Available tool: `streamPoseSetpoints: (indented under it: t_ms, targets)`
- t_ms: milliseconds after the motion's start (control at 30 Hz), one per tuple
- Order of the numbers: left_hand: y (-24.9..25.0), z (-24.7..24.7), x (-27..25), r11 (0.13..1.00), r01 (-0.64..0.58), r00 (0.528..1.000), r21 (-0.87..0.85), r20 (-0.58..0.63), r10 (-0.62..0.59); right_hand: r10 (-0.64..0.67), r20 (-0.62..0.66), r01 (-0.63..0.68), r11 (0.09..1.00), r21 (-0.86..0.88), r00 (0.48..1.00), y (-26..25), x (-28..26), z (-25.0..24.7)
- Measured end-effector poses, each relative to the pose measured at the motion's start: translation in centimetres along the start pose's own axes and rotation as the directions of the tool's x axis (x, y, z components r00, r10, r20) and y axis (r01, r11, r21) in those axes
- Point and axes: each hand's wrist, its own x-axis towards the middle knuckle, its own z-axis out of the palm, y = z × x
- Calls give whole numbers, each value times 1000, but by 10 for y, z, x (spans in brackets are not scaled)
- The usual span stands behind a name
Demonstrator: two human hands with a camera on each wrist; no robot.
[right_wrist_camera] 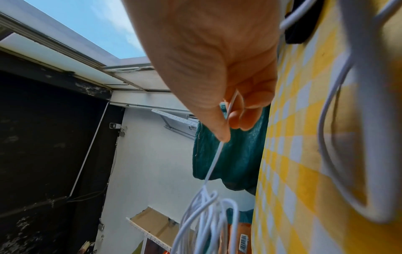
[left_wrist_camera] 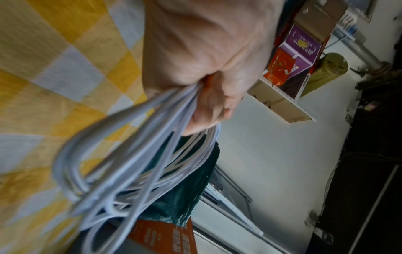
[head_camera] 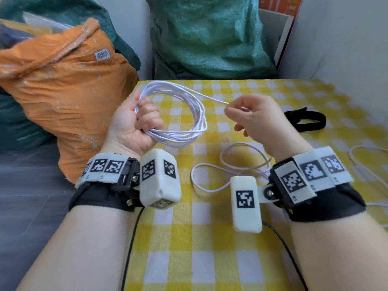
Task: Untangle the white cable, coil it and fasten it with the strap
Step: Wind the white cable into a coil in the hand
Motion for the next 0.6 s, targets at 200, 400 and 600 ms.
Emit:
streamPoseSetpoints:
  t_ms: [200, 400, 600]
  targets:
    - [20, -9, -14, 958, -254, 966, -130, -73, 246, 110, -129, -107, 994, 28, 986, 3, 2, -8]
    - [12, 0, -14, 913, -388, 922, -126, -54, 384, 57, -288, -114, 976, -183, 956, 3, 0, -9]
    - [1, 15, -12, 949, -312, 946, 53, 111, 305, 64, -105, -79, 985, -151, 992, -4, -3, 2]
